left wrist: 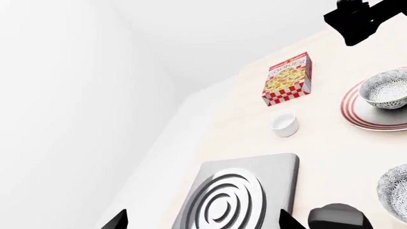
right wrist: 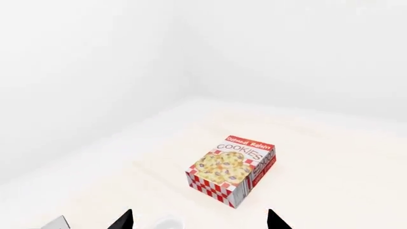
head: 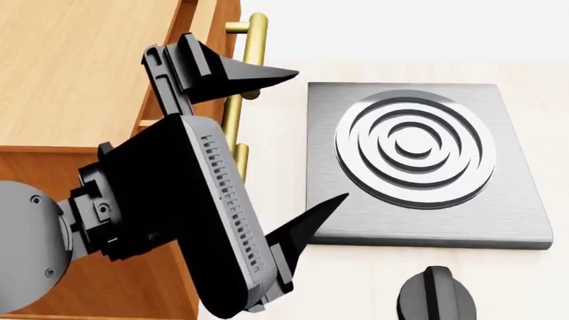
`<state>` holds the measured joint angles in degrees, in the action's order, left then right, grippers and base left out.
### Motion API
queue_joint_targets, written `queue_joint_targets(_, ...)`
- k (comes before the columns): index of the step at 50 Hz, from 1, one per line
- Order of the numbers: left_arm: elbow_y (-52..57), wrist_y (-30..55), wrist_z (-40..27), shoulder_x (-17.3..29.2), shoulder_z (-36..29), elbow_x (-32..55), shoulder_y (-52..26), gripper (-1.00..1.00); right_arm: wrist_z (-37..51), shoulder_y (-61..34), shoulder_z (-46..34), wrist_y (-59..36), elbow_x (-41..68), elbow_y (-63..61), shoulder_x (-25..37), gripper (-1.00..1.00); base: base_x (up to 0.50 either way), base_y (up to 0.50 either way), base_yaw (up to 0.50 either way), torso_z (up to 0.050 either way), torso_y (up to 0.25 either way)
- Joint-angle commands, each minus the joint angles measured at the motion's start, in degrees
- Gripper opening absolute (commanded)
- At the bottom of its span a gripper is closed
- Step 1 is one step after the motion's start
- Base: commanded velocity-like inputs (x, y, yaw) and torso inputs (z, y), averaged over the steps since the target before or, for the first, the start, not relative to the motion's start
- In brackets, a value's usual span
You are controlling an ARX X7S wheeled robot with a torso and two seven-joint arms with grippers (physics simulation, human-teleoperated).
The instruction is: Pick the akita bowl on the wooden cabinet and place it on the plate.
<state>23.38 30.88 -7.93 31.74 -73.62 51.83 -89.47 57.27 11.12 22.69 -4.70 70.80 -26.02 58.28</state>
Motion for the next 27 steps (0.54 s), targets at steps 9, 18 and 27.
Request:
queue_joint_targets(9, 0.31, 0.35, -0.10, -0.02, 0.31, 0.18, -0.34, 1.00, 4.34, -1.17, 4.40, -2.96, 2.22, -10.05, 6.17, 1.00, 0.00, 0.00, 0.00, 0.000, 0.000)
queue_joint_targets(18, 0.39, -0.17, -0.15, 0.28, 0.32, -0.19, 0.23, 1.00, 7.50, -2.78, 6.21, -4.94, 3.24, -15.23, 10.47, 1.00, 0.00, 0.00, 0.00, 0.000, 0.000)
queue_joint_targets(27, 1.14, 0.13, -0.64, 0.86, 0.69, 0.30, 0.16, 1.00, 10.05, -4.79, 10.64, -6.39, 7.89, -21.59, 14.76, 1.00, 0.00, 0.00, 0.00, 0.000, 0.000)
